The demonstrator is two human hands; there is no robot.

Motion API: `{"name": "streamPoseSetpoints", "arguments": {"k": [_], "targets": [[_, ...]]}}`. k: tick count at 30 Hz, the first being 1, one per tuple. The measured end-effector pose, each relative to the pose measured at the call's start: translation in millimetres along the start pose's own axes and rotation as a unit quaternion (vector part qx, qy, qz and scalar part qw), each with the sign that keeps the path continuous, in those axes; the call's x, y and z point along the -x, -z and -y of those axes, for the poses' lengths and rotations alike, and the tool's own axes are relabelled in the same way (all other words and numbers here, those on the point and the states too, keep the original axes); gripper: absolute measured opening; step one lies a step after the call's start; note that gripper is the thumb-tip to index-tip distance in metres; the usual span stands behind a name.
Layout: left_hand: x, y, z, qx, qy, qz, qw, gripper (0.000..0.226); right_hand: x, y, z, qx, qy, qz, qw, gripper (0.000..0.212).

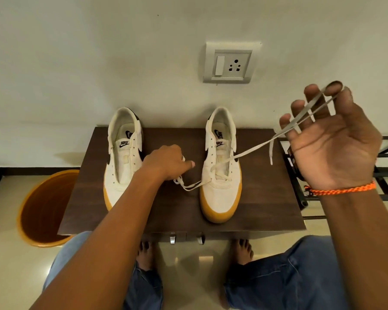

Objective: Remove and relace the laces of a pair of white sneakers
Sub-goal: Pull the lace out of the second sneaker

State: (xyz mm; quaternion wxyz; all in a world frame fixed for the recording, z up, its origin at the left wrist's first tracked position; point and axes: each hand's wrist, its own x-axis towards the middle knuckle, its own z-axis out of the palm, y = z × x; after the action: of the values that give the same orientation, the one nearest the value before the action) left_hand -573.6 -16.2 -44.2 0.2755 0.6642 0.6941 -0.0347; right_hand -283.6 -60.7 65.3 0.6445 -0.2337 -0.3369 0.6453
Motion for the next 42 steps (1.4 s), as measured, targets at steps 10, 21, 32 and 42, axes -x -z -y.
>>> {"name": "streamPoseSetpoints", "arguments": {"k": [10,21,32,42], "targets": [[4,-2,-28,0.099,-0.088,-0.185,0.974,0.037,2,35,-56,0.566,-0.211,-0.172,0.778,0.017],[5,-12,-49,0.11,-0.092,-0.072,0.987,0.043,31,1,-76,0.656,-0.163,-0.006,0.737,0.023],[3,-8,-43,0.167,-0.13,-0.02,0.977,0.04,10,8,-124,0.753,-0.12,0.013,0.647,0.018],[4,-4,-40,0.138,-0.128,-0.004,0.982,0.037,1,11,-121,0.738,-0.171,0.03,0.653,0.014]]}}
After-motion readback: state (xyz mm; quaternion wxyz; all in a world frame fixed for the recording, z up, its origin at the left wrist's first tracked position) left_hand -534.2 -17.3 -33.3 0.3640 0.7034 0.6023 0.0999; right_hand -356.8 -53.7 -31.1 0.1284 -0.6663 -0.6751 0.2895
